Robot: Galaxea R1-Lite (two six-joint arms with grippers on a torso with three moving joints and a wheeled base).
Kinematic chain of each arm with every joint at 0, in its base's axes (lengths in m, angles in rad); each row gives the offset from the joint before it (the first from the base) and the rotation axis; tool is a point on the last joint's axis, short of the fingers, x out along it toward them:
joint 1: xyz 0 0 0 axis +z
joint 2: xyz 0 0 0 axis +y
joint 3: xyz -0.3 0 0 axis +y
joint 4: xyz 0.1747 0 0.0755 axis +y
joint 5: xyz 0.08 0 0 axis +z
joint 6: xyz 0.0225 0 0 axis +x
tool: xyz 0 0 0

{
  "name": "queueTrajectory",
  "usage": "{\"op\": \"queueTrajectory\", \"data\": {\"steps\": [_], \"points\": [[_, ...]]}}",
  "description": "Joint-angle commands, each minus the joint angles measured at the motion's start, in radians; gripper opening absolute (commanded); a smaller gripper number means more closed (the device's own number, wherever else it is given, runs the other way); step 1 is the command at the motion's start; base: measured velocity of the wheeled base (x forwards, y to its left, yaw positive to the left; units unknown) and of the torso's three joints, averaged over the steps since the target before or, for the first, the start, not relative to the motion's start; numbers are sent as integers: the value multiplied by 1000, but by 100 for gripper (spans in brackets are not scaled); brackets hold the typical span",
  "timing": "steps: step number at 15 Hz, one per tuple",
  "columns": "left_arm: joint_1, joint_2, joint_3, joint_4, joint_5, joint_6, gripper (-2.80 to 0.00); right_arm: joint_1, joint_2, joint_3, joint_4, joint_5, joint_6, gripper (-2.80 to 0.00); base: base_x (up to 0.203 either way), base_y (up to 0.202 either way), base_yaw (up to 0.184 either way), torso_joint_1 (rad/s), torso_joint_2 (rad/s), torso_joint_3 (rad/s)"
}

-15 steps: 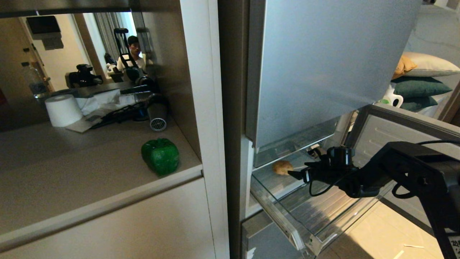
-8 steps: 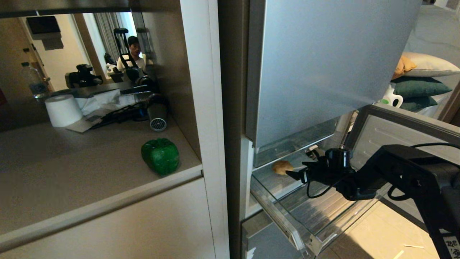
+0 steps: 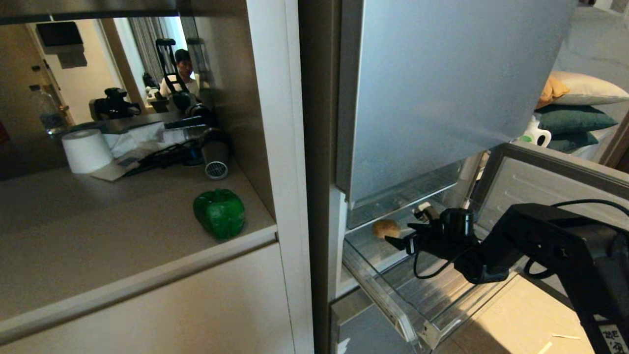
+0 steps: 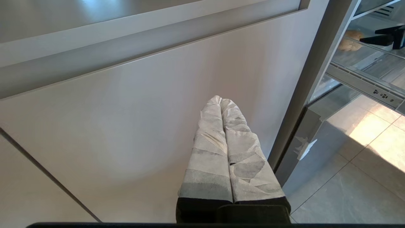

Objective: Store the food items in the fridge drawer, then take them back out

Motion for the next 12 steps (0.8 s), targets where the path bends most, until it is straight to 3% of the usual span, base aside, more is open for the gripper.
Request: {"op": "queueTrajectory", "data": {"steps": [1,12], "points": [[0,0,0,1,0,0,-280,2,0,3,-6,3,0,0,0,0,0,0,0,0],[0,0,0,1,0,0,-280,-16,-27,43,-14,0,-2,0,0,0,0,0,0,0]]}}
